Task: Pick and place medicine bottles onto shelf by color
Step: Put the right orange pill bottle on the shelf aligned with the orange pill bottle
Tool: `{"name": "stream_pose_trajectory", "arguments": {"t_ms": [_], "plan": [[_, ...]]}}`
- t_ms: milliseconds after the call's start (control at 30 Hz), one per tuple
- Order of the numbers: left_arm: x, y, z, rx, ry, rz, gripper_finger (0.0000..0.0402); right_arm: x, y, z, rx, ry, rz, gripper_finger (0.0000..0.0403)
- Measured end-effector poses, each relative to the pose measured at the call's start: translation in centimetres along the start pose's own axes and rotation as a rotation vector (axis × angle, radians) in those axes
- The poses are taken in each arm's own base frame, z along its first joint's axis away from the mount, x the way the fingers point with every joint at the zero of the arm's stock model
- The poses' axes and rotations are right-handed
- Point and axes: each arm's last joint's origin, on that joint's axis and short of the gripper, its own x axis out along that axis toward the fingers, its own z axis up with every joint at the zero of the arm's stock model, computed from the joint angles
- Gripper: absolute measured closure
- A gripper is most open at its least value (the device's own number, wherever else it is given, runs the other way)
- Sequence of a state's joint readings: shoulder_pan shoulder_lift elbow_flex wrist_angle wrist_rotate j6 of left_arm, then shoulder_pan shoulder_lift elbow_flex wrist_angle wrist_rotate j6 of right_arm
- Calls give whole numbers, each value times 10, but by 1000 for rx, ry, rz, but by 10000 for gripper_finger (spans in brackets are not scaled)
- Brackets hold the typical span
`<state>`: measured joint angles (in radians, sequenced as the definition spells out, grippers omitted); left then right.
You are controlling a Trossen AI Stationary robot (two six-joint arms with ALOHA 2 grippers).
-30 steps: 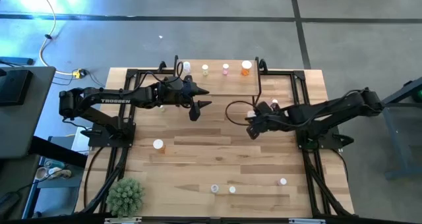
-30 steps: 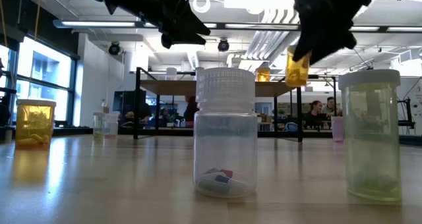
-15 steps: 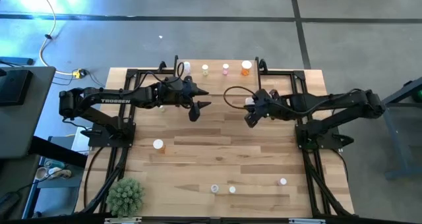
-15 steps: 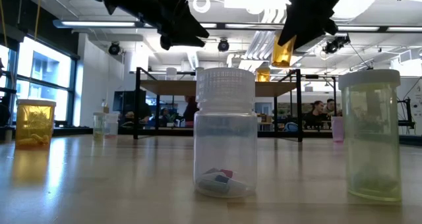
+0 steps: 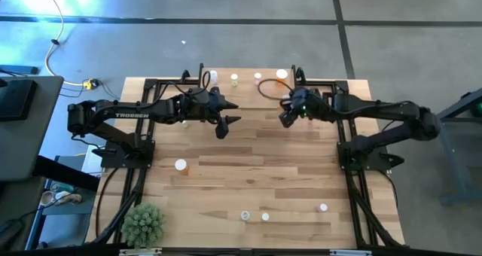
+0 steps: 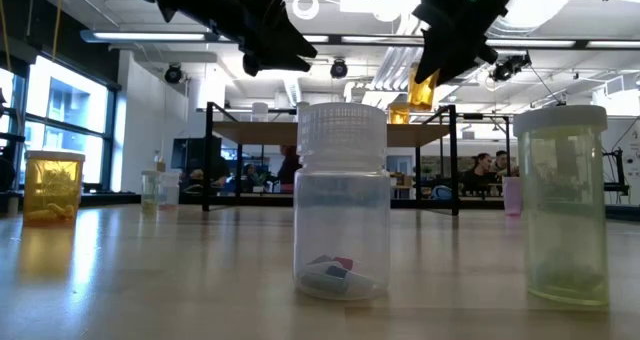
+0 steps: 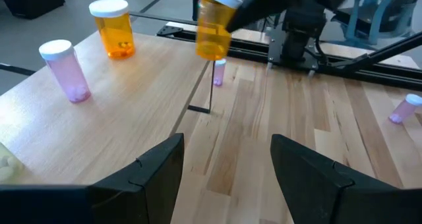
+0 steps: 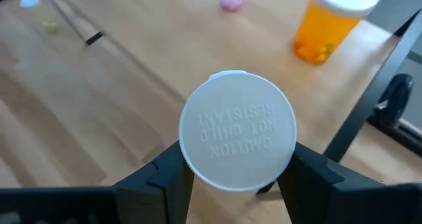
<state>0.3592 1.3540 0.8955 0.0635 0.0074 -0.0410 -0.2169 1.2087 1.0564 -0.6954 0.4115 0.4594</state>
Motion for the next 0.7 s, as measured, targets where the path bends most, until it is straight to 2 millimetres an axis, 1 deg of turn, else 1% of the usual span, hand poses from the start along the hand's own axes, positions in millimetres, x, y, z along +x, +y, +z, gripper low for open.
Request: {"name": "stream_pose_trajectory", "arguments": {"t_ms": [100, 267, 367, 467, 700], "plan": [[0, 0, 0, 0, 0, 0, 183, 0, -9, 12, -15, -14, -18, 225], [0, 0, 0, 0, 1, 0, 183, -8, -20, 35, -29, -66, -31, 225], [0, 0, -1, 0, 8, 1, 183, -6, -24, 39, -31, -47, -35, 225], [0, 0, -1, 0, 13, 1, 183, 6, -26, 40, -27, -7, -34, 225], [0, 0, -1, 0, 15, 1, 183, 29, -19, 36, -44, 83, -5, 225]]}}
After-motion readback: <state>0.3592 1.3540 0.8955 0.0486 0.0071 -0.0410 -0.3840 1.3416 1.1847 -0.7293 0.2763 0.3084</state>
